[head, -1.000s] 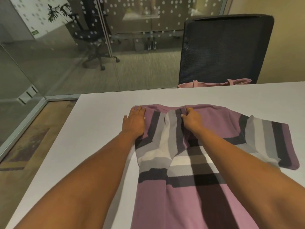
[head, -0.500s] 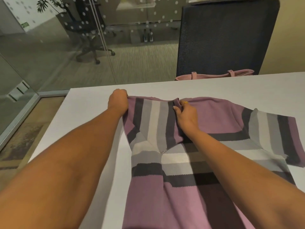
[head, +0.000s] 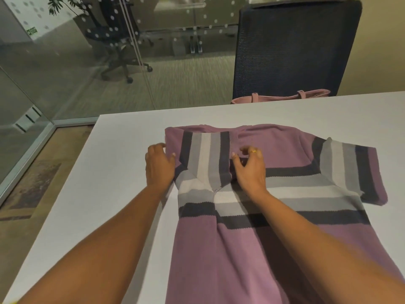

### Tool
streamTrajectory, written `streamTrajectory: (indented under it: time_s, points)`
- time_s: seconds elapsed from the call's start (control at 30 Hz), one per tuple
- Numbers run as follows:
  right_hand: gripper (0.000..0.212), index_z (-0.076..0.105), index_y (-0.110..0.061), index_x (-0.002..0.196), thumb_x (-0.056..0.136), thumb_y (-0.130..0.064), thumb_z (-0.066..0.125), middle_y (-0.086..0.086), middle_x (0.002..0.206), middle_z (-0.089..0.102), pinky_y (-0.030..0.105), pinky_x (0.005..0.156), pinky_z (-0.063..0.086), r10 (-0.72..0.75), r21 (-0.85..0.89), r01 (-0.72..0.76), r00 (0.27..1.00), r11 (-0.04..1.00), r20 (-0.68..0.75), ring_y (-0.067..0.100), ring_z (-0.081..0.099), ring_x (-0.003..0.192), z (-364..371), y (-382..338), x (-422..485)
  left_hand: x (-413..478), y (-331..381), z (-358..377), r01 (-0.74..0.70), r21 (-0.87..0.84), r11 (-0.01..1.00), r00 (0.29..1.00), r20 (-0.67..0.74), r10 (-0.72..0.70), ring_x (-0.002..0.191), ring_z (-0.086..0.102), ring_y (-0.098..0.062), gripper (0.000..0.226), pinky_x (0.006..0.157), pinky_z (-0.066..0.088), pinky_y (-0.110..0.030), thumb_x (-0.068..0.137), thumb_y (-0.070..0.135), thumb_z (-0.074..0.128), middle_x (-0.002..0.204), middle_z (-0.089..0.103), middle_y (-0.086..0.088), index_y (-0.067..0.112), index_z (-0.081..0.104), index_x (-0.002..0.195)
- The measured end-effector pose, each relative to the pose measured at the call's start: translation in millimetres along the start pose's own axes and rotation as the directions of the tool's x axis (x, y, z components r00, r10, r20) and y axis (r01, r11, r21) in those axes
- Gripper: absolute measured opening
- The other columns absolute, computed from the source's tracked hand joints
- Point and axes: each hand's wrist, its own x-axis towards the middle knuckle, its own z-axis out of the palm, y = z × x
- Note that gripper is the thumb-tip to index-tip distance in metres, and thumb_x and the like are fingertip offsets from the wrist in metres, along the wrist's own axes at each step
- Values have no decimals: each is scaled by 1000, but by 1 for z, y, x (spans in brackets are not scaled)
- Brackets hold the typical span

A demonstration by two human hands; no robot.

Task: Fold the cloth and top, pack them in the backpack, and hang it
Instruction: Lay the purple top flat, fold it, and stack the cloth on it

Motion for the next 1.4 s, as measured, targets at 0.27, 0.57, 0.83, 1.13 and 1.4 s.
streamTrajectory:
  time_s: [0.27, 0.57, 0.83, 1.13, 1.4]
  points:
    - [19, 63, -13, 104, 92, -24, 54, 1, 109, 57, 29, 82, 32, -238, -229, 263, 962, 937, 133, 19, 51, 102, -32, 9, -128, -124, 2, -26, 177, -116, 977, 975, 155, -159, 115, 53, -29, 44, 95, 43, -36, 94, 27, 51, 128, 52, -15, 9, 40, 133]
    - [27, 64, -17, 87, 87, -36, 45, -2, 84, 60, 27, 67, 45, -408, -115, 513, 783, 851, 470, 17, 57, 80, -61, -4, -266, -233, -1, -70, 242, 14, 970, 923, 305, -235, 105, 59, -29, 44, 87, 48, -36, 91, 39, 54, 122, 60, -11, 10, 46, 123]
    - [32, 56, -4, 96, 87, -35, 58, 13, 104, 54, 32, 78, 37, -303, -159, 565, 634, 810, 711, 25, 46, 101, -56, -26, -328, -269, -24, -98, 296, 80, 952, 903, 303, -306, 101, 58, -32, 30, 77, 40, -27, 86, 19, 65, 111, 64, -16, 1, 60, 109]
    - [24, 61, -4, 99, 91, -22, 48, 13, 106, 58, 34, 83, 42, -251, -86, 494, 575, 865, 779, 27, 51, 101, -57, -35, -341, -287, -38, -111, 336, 108, 935, 894, 274, -353, 80, 54, -23, 19, 70, 40, -28, 87, 27, 63, 90, 63, -10, 10, 56, 81]
    - [23, 63, -10, 102, 94, -26, 48, 6, 102, 58, 28, 82, 40, -313, -127, 435, 794, 891, 521, 22, 52, 100, -91, 4, -313, -311, -40, -118, 349, 116, 930, 876, 311, -367, 68, 52, -22, 41, 63, 38, -28, 84, 43, 63, 64, 52, -1, 14, 46, 61]
